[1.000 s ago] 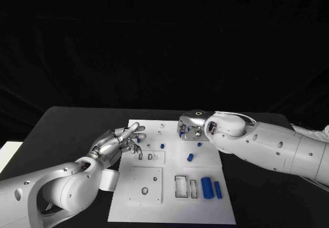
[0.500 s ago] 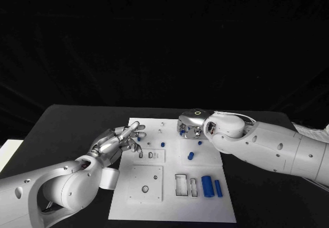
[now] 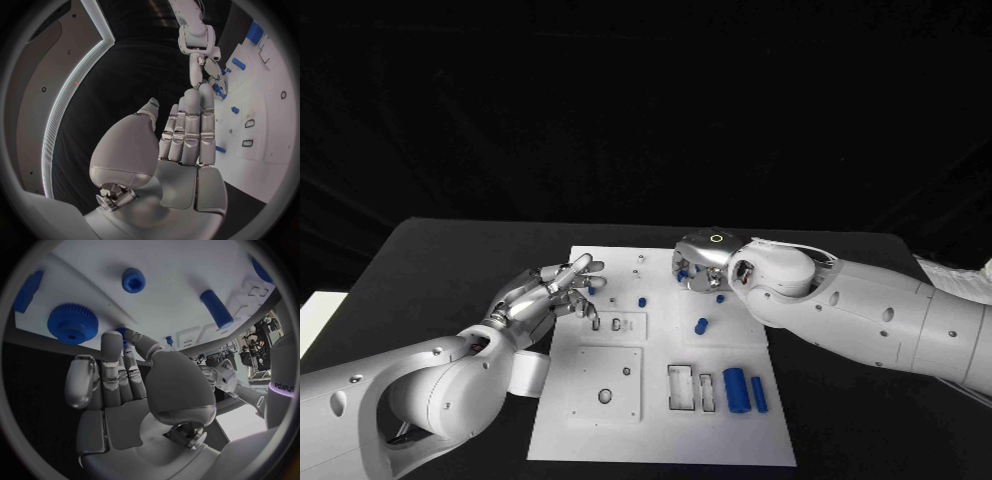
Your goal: Assemble the parts on the task board
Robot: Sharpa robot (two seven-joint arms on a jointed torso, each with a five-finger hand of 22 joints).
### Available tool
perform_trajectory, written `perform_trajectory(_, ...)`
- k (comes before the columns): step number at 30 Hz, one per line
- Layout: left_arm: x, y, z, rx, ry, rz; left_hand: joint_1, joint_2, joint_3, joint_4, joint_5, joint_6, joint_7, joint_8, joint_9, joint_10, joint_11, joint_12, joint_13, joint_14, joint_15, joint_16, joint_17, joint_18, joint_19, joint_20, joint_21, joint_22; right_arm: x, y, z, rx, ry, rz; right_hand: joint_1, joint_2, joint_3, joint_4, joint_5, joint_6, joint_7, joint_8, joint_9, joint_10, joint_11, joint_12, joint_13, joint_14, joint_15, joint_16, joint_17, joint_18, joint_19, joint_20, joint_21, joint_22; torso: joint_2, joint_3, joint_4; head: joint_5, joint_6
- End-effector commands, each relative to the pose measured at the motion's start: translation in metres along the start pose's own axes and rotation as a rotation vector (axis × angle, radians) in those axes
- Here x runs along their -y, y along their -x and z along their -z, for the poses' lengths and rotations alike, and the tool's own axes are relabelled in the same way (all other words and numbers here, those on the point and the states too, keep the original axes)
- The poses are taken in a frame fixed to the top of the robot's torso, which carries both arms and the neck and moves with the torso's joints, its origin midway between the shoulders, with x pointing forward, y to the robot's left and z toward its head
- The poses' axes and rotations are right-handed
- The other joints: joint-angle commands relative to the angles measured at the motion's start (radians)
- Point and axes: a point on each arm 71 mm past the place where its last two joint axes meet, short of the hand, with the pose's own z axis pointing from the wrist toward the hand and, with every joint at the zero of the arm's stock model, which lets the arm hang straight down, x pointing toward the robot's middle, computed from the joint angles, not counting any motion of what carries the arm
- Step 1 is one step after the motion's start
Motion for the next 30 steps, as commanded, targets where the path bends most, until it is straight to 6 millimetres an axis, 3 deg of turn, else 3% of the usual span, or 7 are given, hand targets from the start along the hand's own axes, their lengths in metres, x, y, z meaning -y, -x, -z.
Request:
perform_trajectory(1,0.001,0.000,0.000,-0.004,-0.005,0.002,-0.007,0.003,-0.003,0.000,0.000,-0.004,0.006,-0.004,-0.001,-0.007,0.000,-0.004,0.001,-0.008,0.001,-0.002,-0.001,0.002,-0.007,0.003,0.004,0.002,-0.003,-0.004,0.002,0.015,0.002,0.007,0.007,-0.005,0.005,0.003,0.005,0.009,0.000,0.005,0.002,0.060,-0.052,0.003,0.012,0.002,-0.003,0.007,0.002,-0.012,0.006,-0.001,0.004,0.003,0.000,-0.0006,0.0005,0.000,-0.002)
perform_trajectory(19,0.002,0.001,0.001,0.002,-0.009,-0.001,-0.004,0.004,-0.003,-0.002,0.000,-0.005,0.006,-0.005,-0.001,-0.009,0.000,-0.005,0.002,-0.011,0.002,-0.005,-0.001,0.003,-0.010,0.004,0.003,0.002,-0.016,0.012,0.004,0.123,0.032,-0.019,0.008,-0.006,0.005,0.007,0.006,0.017,-0.001,0.008,0.008,0.070,-0.055,0.004,0.016,0.002,-0.005,0.016,0.011,-0.014,0.010,-0.002,0.010,0.012,0.003,-0.0001,-0.0007,0.002,0.002)
perform_trajectory(30,0.003,0.002,0.000,0.003,-0.013,-0.003,-0.003,0.004,-0.003,-0.004,0.000,-0.006,0.006,-0.006,-0.002,-0.010,0.000,-0.005,0.003,-0.013,0.002,-0.007,-0.001,0.003,-0.012,0.004,0.003,0.002,-0.023,0.021,-0.007,0.171,0.041,-0.023,0.008,-0.006,0.004,0.009,0.006,0.019,0.000,0.008,0.009,0.072,-0.055,0.003,0.016,0.002,-0.005,0.018,0.013,-0.014,0.011,-0.003,0.011,0.015,0.004,-0.0005,0.0002,0.007,0.010)
